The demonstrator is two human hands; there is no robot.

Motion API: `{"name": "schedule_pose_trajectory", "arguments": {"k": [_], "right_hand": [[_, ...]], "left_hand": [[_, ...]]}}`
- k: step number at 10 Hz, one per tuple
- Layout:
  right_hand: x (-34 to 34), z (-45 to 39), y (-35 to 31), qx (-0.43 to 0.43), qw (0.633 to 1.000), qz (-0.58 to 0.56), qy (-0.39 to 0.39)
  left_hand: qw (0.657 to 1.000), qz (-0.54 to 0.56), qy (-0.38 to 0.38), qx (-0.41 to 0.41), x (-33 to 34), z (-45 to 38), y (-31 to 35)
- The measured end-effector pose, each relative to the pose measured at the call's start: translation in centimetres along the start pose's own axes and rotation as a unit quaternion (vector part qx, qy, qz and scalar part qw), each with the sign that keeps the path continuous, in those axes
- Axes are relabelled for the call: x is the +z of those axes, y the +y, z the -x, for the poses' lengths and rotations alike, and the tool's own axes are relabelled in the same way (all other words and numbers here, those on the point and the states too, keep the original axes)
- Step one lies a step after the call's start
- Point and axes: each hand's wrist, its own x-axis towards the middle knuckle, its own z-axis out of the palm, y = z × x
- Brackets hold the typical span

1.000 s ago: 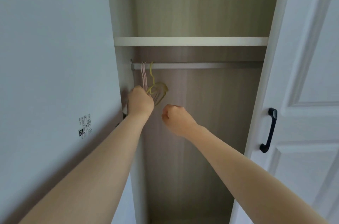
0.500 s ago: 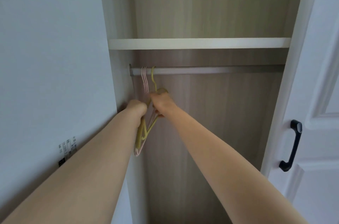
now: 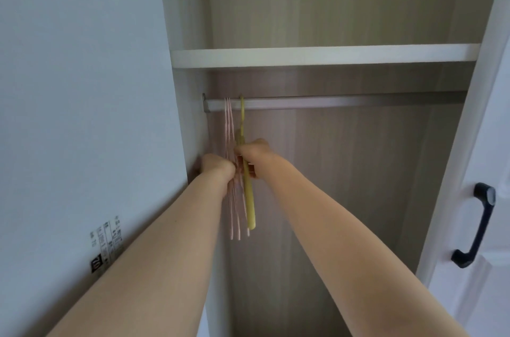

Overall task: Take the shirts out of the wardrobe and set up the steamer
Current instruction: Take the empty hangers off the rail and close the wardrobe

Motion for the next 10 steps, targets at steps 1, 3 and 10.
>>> {"name": "schedule_pose_trajectory", "arguments": {"k": [1,3,10], "right_hand": [[-0.9,0.0,0.2,-0.013,1.0,-0.01,-0.004],[-2.5,0.3,-0.4,0.022,0.999,0.009,-0.022],[-5.2,2.6,0.4,-0.066,0.997,0.027,0.039]], "left_hand": [[0.999,0.053,-0.011,-0.007,-0.2,0.0,0.5],[0.996,0.089,0.0,-0.011,-0.5,1.3,0.8],[0.974,0.209,-0.031,0.087,2.7,7.2,2.4]]}}
